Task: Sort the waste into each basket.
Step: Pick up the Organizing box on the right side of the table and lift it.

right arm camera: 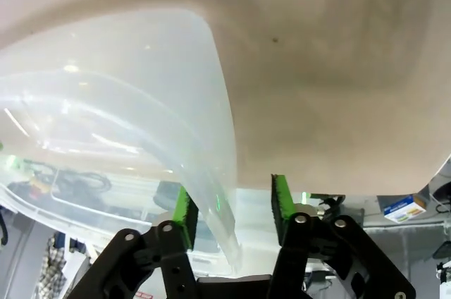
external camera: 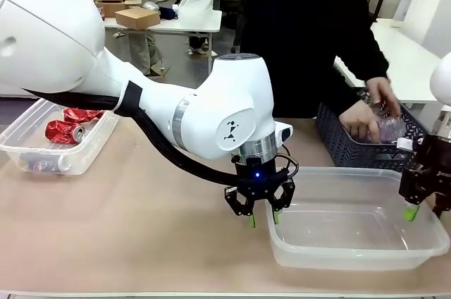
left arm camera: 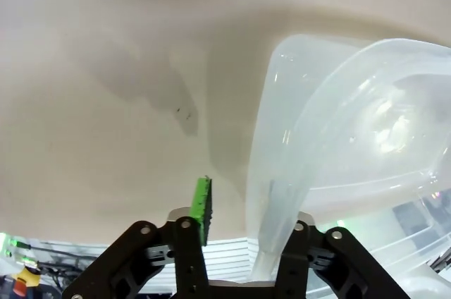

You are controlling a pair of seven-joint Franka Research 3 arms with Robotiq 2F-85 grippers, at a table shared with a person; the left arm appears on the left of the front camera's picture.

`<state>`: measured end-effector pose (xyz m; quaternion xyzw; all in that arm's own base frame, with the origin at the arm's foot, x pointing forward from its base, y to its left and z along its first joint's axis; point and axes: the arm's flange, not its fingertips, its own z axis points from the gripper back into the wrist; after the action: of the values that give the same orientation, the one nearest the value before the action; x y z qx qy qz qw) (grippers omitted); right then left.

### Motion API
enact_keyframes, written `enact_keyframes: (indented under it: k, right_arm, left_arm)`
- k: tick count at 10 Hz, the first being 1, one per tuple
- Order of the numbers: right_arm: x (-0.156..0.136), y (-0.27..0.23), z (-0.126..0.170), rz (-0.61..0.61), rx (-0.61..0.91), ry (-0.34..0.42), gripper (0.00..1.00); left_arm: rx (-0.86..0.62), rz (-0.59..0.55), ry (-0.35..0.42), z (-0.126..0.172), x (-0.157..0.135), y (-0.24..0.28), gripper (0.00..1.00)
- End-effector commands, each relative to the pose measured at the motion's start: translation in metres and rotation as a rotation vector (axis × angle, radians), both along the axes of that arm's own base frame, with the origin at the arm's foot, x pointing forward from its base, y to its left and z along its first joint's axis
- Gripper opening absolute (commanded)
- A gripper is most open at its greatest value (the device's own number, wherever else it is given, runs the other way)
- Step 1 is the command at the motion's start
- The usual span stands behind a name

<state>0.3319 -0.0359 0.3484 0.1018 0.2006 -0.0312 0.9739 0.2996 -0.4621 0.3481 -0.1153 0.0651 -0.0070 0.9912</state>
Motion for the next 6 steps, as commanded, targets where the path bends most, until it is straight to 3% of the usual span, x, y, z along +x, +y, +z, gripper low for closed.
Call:
enact_keyframes:
  k: [1,3,6]
  right_arm:
    - [-0.0274,0.0084,-0.0168,-0.010,-0.053,-0.048,0.13]
    - [-0.0275,0.0107,-0.0181,-0.008,-0.072,-0.039,0.00]
    - [-0.0267,0.0111,-0.0164,-0.013,-0.081,-0.030,0.00]
  left_arm:
    - [-0.005,-0.010,-0.008,-0.0011,0.0003,0.0035,0.00]
    - [-0.006,-0.011,-0.019,0.0000,-0.0025,0.0033,0.00]
    - [-0.007,-0.017,-0.037,0.0039,-0.0070,0.0041,0.00]
